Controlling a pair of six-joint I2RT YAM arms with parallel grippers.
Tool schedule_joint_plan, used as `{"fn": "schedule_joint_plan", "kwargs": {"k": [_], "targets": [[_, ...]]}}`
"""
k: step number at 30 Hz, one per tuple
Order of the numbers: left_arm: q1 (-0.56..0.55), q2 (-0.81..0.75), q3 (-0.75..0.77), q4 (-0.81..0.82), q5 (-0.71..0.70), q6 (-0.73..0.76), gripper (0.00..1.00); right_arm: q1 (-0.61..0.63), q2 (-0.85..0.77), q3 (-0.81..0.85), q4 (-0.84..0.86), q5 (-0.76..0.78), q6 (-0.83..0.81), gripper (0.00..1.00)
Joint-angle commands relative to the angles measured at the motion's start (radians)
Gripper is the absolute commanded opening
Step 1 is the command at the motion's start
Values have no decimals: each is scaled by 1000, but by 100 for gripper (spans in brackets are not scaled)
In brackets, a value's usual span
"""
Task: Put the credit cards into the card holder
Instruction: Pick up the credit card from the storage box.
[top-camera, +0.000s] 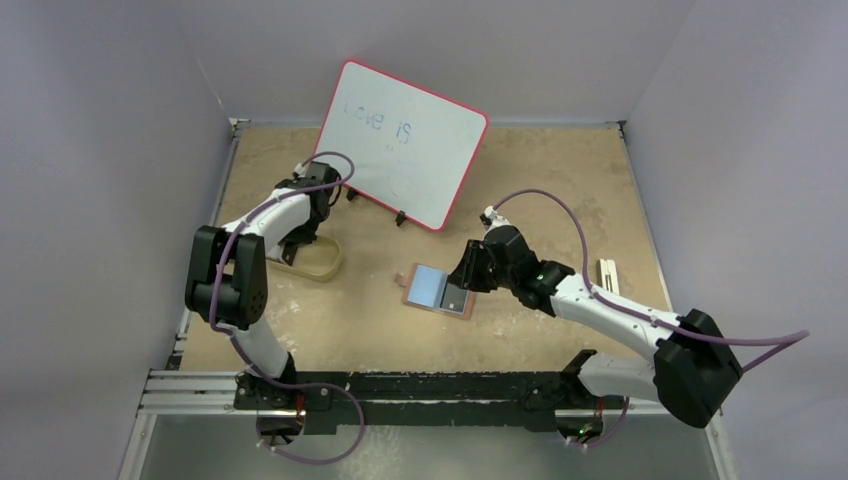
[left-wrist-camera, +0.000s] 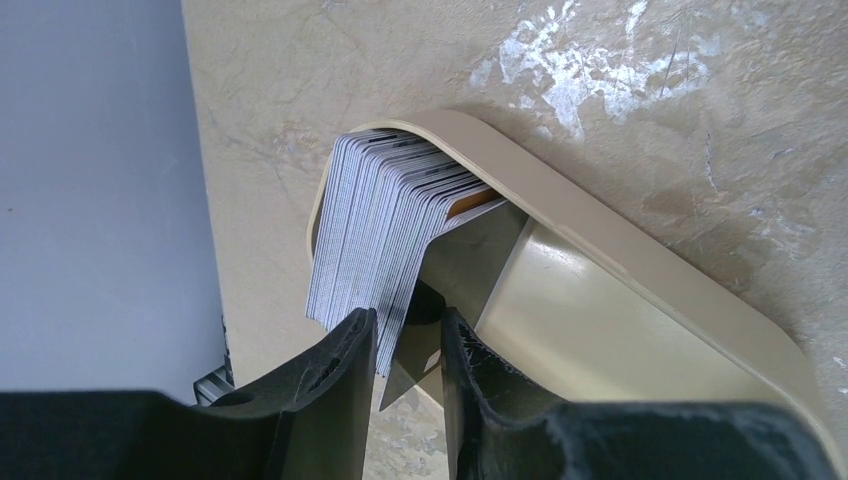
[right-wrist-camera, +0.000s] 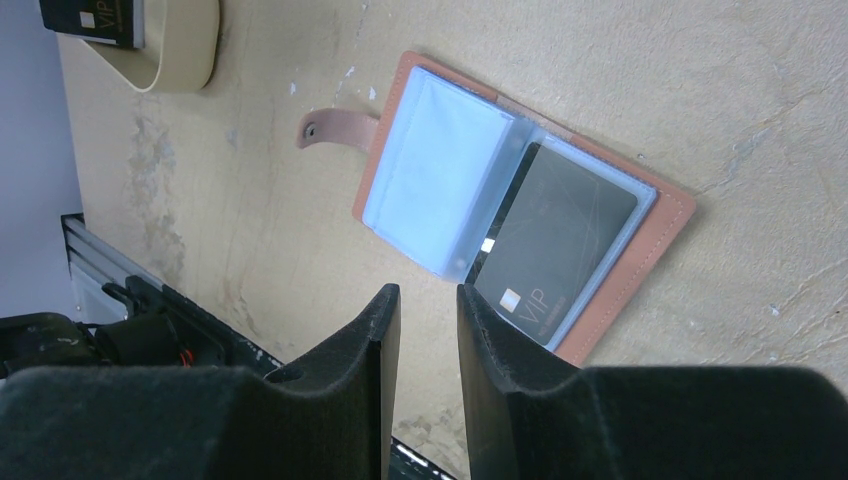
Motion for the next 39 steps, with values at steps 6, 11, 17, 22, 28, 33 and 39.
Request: {"fn": "schedule_joint_plan", "kwargs": {"k": [6,11,17,22,28,33,39], "targets": [[-5,-32,74,-39,-42,-6,25,6,-8,19,35,16,-16,30],[-9,-33,86,-49,-46,-6,21,6,1,25,39,15,-18,30],[-10,-34,86,-67,3,-20,7,6,0,28,43,12,-20,30],[-12,-81,95,-91,145,-52,0,5,-11,28,47,-1,-21,31],[-11,-160,105,-115,263,-76,0,6,-28,22,57,-19,-19,31],[-11,-243,99,-84,439,-103,0,6,-67,17,78,-15,-9,32],[-10,-347,57,44,807,-155,0,6,-171,-25,163,-41,7,33]]}}
